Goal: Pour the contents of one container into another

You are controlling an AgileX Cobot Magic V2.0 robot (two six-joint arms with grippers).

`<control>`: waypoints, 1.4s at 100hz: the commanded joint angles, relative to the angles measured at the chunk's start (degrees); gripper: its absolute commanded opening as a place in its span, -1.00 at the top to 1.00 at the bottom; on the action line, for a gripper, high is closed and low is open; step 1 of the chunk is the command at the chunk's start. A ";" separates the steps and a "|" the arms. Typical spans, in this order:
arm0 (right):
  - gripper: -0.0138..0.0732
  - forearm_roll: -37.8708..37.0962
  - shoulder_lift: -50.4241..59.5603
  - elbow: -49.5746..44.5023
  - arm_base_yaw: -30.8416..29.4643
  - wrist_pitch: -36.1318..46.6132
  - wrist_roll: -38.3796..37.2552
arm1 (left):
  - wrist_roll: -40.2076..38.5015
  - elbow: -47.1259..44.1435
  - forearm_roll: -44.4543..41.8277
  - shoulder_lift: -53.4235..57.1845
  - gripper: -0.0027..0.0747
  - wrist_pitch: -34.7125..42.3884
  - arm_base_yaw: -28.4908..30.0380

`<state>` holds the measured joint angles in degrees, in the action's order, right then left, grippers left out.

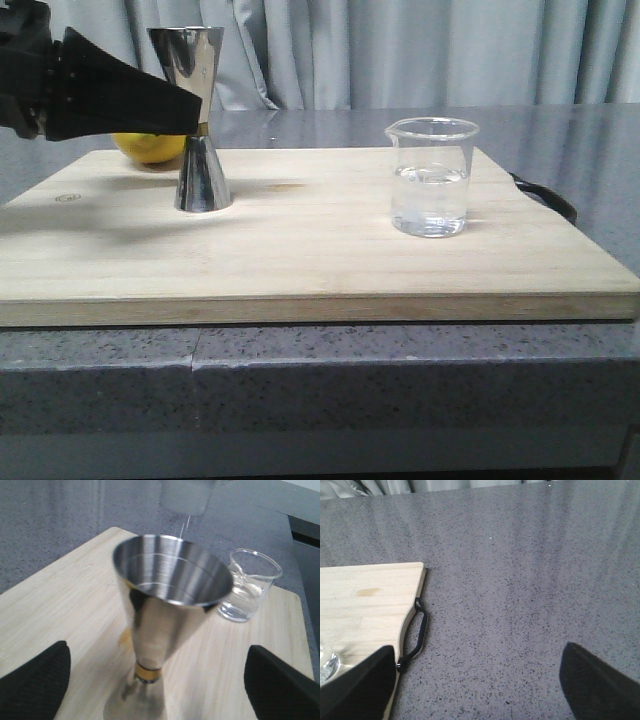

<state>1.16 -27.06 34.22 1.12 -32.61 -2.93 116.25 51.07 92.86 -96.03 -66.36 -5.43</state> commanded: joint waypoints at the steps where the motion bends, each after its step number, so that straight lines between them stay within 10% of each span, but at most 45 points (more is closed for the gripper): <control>1: -0.70 -0.04 -0.68 2.10 -0.39 3.88 0.37 | 0.38 2.73 4.51 0.87 -0.72 -6.94 -0.65; 46: -0.70 -0.04 -0.68 2.10 -0.39 3.88 0.37 | 0.50 6.31 3.75 -1.52 -0.70 -6.93 -4.62; 87: -0.70 -0.04 -0.68 2.10 -0.39 4.02 0.37 | 0.50 6.31 4.33 -1.52 0.23 -6.93 -4.62; 140: -0.70 0.95 -0.71 2.14 -0.39 8.67 0.46 | 0.50 6.31 8.39 -0.31 0.26 -6.93 -4.62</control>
<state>1.98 -27.06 34.22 1.12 -30.13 -2.93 116.53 55.75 96.55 -99.56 -66.45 -9.71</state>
